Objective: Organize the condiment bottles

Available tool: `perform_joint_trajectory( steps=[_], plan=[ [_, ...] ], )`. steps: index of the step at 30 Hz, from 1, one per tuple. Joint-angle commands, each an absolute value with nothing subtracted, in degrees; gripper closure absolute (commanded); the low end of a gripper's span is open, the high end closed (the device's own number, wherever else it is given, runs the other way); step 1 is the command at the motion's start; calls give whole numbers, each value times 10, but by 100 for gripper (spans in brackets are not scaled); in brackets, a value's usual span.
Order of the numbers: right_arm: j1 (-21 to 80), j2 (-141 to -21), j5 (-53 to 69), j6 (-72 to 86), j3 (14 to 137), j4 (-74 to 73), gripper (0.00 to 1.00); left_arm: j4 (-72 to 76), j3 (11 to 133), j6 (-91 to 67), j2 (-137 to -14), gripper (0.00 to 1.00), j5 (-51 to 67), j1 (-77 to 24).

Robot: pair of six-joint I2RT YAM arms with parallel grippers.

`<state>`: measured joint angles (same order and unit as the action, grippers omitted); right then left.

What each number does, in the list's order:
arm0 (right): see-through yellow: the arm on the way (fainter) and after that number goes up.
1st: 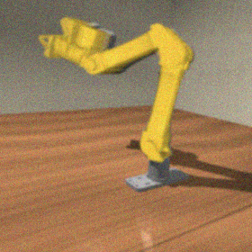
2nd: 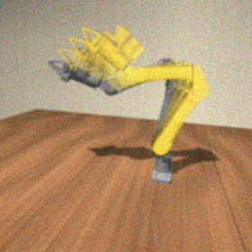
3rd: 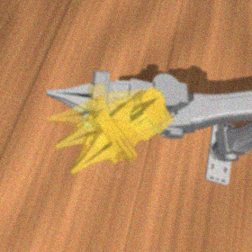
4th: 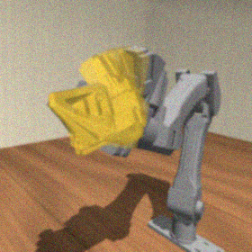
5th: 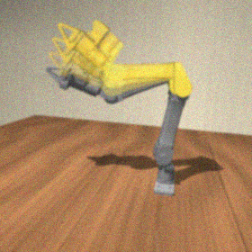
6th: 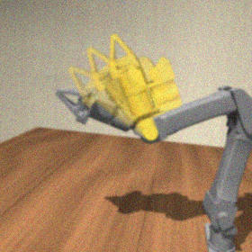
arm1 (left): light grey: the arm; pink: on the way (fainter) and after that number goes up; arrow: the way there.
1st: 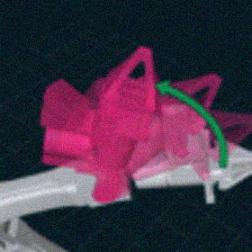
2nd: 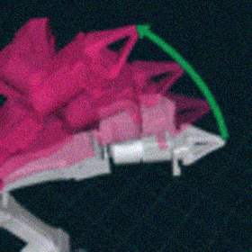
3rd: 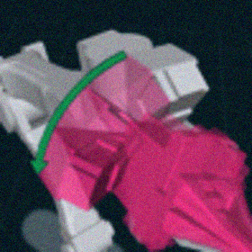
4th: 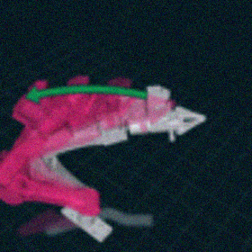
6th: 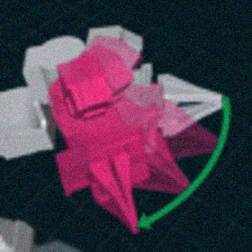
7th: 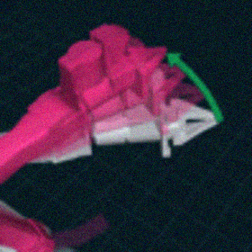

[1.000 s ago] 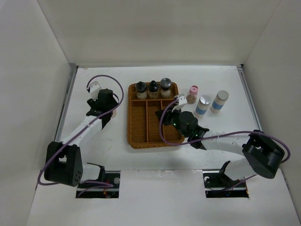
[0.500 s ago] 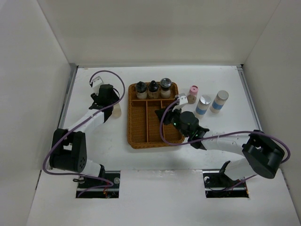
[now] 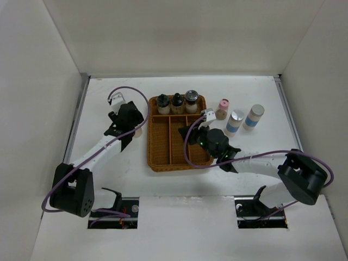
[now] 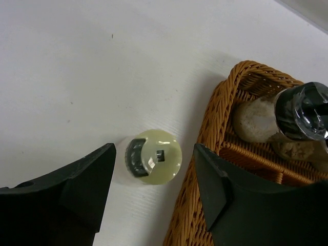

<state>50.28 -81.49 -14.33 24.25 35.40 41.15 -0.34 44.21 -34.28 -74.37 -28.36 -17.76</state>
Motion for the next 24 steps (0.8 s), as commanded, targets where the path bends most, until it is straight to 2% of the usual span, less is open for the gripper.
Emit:
perform_joint_trajectory(
  steps=[1,6,8,11,16,18,21,24],
  plan=[
    [505,-813,-134,250,354,448,58,-4,432,-346,-727,39,-295,-179],
    [505,-816,-134,251,356,446,56,-7,440,-335,-754,39,-280,-170],
    [505,-817,-134,251,357,446,55,-3,442,-330,-765,43,-279,-173],
    [505,-817,-134,251,356,446,48,0,451,-320,-785,48,-279,-170],
    [505,-817,-134,256,356,448,41,6,457,-316,-800,47,-268,-167],
    [505,-818,-134,257,357,448,41,6,457,-316,-804,52,-267,-167],
    [504,-814,-134,258,354,449,40,6,454,-318,-797,65,-272,-172],
    [504,-810,-134,261,352,451,40,-3,465,-312,-766,72,-275,-183]
  ],
)
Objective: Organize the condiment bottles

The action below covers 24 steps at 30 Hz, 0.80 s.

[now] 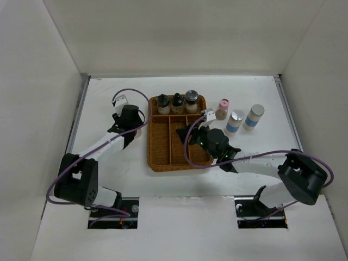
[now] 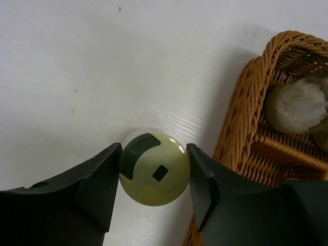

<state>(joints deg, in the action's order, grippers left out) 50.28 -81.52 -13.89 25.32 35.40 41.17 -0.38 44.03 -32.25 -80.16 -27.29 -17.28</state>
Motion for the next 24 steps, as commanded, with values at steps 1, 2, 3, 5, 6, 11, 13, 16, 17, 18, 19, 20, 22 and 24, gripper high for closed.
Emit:
perform_joint_trajectory(
  steps=[1,2,3,5,6,11,13,16,17,18,19,20,22,24],
  plan=[
    [504,-809,-134,261,352,451,38,-8,471,-307,-748,72,-275,-193],
    [504,-809,-134,261,352,451,37,-17,482,-302,-731,73,-277,-203],
    [504,-808,-134,262,351,451,35,-29,495,-296,-714,73,-279,-217],
    [504,-803,-134,262,350,451,32,-53,522,-286,-688,73,-285,-247],
    [504,-802,-137,264,348,452,32,-61,533,-281,-679,73,-288,-263],
    [483,-783,-147,288,335,449,31,-65,558,-288,-673,73,-289,-314],
    [468,-773,-147,306,327,449,31,-62,567,-292,-693,73,-281,-329],
    [444,-759,-147,330,317,443,32,-53,576,-295,-736,73,-272,-346],
    [437,-754,-147,333,314,442,32,-47,576,-295,-750,73,-272,-348],
    [429,-746,-148,338,309,440,35,-40,574,-296,-763,73,-271,-348],
    [421,-737,-148,344,306,436,41,-34,573,-296,-773,73,-269,-348],
    [415,-727,-148,347,302,432,48,-30,571,-296,-784,73,-269,-347],
    [411,-709,-147,349,298,426,65,-26,570,-298,-801,73,-268,-341],
    [413,-698,-148,346,298,420,70,-17,566,-297,-813,73,-271,-340]
  ],
)
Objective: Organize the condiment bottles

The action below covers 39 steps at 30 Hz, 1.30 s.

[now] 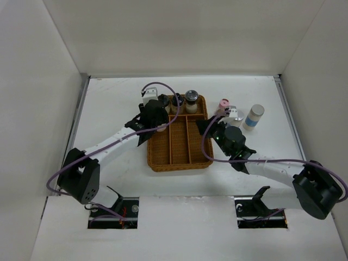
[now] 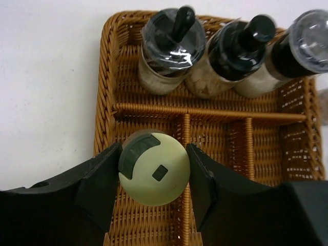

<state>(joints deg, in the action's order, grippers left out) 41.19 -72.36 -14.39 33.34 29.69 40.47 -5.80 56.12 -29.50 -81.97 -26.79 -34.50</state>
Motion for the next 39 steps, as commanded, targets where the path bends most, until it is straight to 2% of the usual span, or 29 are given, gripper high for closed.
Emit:
perform_joint_trajectory(
  steps=[1,3,8,10,15,20,22,25,26,27,28,30,32,35,39],
  plan=[
    [413,-695,-149,345,298,418,70,-9,563,-297,-821,73,-269,-339],
    [414,-691,-154,345,295,416,67,8,556,-298,-834,72,-265,-339],
    [414,-643,-187,344,269,390,34,18,554,-298,-874,66,-250,-339],
    [412,-620,-194,341,259,387,28,19,551,-298,-882,60,-253,-339],
    [404,-571,-196,341,246,386,25,14,545,-302,-877,50,-261,-341],
    [406,-515,-199,332,251,357,22,7,544,-287,-828,26,-266,-347],
    [406,-483,-208,330,249,346,20,6,547,-271,-798,20,-263,-348],
    [403,-440,-241,331,233,345,22,12,563,-248,-760,20,-271,-349],
    [403,-428,-256,333,225,347,28,16,574,-244,-755,22,-274,-349],
    [401,-418,-272,334,220,348,38,21,587,-243,-755,26,-271,-350],
    [399,-410,-286,336,215,345,52,29,603,-241,-763,33,-266,-355],
    [393,-394,-310,337,208,335,77,46,644,-235,-801,52,-244,-372],
    [389,-386,-344,344,207,310,85,53,704,-230,-861,58,-200,-391],
    [377,-370,-399,369,204,266,85,57,809,-227,-967,59,-142,-410],
    [342,-309,-408,398,173,257,70,39,953,-225,-1101,50,-72,-421]
  ],
)
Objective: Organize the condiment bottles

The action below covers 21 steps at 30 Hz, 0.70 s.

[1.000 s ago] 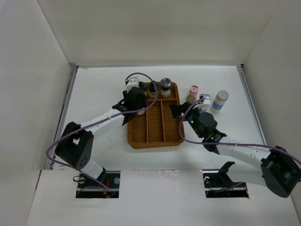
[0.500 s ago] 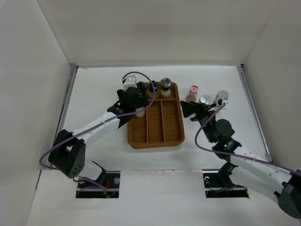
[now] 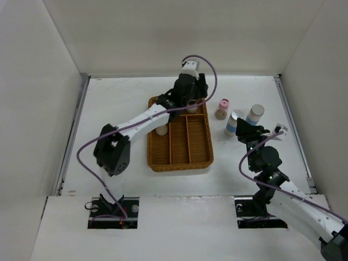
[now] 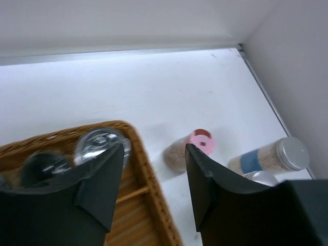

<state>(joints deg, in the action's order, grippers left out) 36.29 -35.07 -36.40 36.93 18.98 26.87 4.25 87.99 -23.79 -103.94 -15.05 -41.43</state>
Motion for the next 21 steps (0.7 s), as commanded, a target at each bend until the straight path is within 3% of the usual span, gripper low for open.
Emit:
perform_joint_trajectory(
  steps=[1,6,11,21],
  plan=[
    [334,-293,-408,405,165,258,66,26,990,-227,-1129,49,-59,-421],
    [319,-288,-392,419,161,252,55,-52,1160,-212,-1244,42,-45,-434],
    [317,-285,-388,422,156,257,52,-90,1259,-177,-1322,37,-78,-450],
    [316,-281,-381,422,154,265,48,-111,1314,-132,-1381,32,-81,-470]
  ],
)
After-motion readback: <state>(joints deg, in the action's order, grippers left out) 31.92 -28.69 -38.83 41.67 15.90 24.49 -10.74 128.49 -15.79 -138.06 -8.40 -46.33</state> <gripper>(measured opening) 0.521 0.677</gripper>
